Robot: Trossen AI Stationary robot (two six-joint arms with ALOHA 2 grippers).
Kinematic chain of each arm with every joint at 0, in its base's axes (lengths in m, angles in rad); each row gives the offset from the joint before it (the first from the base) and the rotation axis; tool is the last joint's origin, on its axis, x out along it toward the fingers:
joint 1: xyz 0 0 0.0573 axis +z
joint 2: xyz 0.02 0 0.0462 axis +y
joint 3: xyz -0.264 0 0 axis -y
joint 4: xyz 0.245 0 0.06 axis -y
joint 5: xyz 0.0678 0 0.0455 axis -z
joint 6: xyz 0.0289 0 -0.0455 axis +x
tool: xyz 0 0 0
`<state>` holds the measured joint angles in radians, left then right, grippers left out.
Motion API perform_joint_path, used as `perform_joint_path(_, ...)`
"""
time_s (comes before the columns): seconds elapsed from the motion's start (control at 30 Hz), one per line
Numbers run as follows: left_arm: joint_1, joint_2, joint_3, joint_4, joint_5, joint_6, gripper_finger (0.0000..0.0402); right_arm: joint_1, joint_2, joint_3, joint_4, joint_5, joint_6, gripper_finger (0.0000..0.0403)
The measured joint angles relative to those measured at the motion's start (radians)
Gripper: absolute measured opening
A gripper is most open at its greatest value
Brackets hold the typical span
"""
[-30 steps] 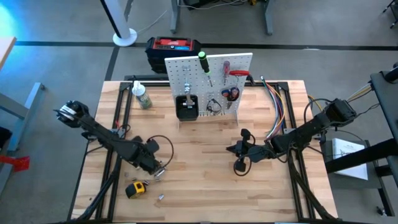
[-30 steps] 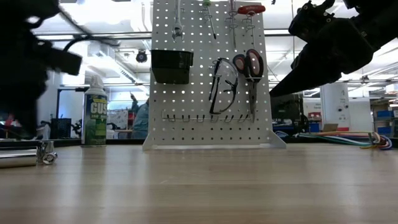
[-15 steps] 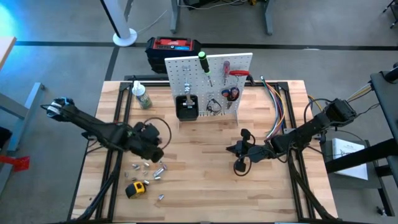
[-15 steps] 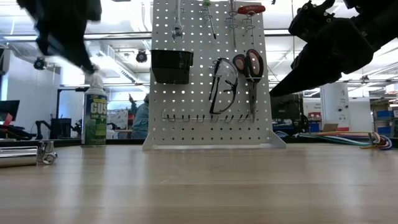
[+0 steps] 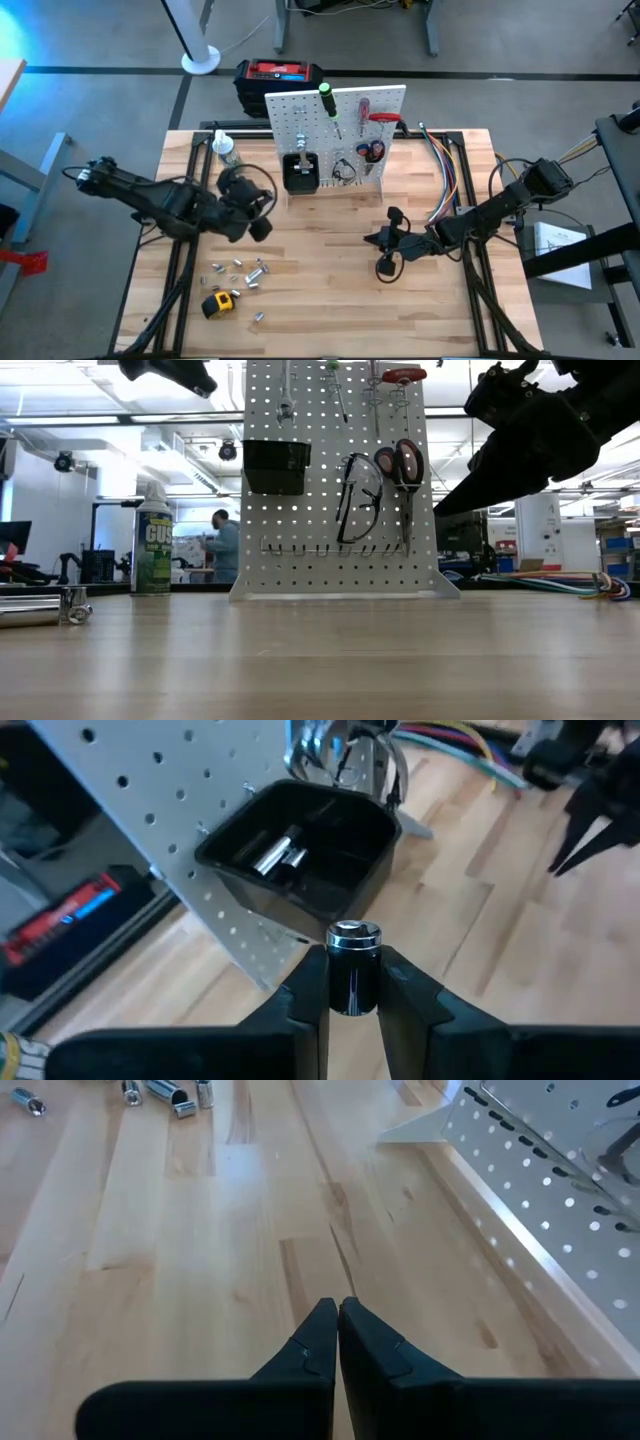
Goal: Hang tools onto peg board
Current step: Put the silver socket into the black bin on the pegboard
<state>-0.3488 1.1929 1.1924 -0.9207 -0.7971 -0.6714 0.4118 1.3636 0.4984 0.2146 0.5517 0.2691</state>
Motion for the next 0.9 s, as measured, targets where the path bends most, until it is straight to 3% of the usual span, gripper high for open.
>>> perform_joint_path(0.27,0.122,0.068,0.025,0.018,0.017,0.121,0.0043,0.000,-0.002,0.000,0.007,0.010,-0.012,0.0000)
perform_joint_path(0.63,0.326,0.093,0.024,0.274,0.317,0.301,0.0045,0.000,-0.002,-0.001,0.005,0.009,0.018,0.0000)
perform_joint_path(0.73,0.348,0.120,0.023,0.272,0.348,0.273,0.0085,0.000,-0.002,-0.001,0.003,0.009,0.018,0.0000)
perform_joint_path(0.9,0.354,0.153,0.022,0.268,0.335,0.286,0.0193,0.000,-0.002,-0.001,0.002,0.008,0.019,0.0000)
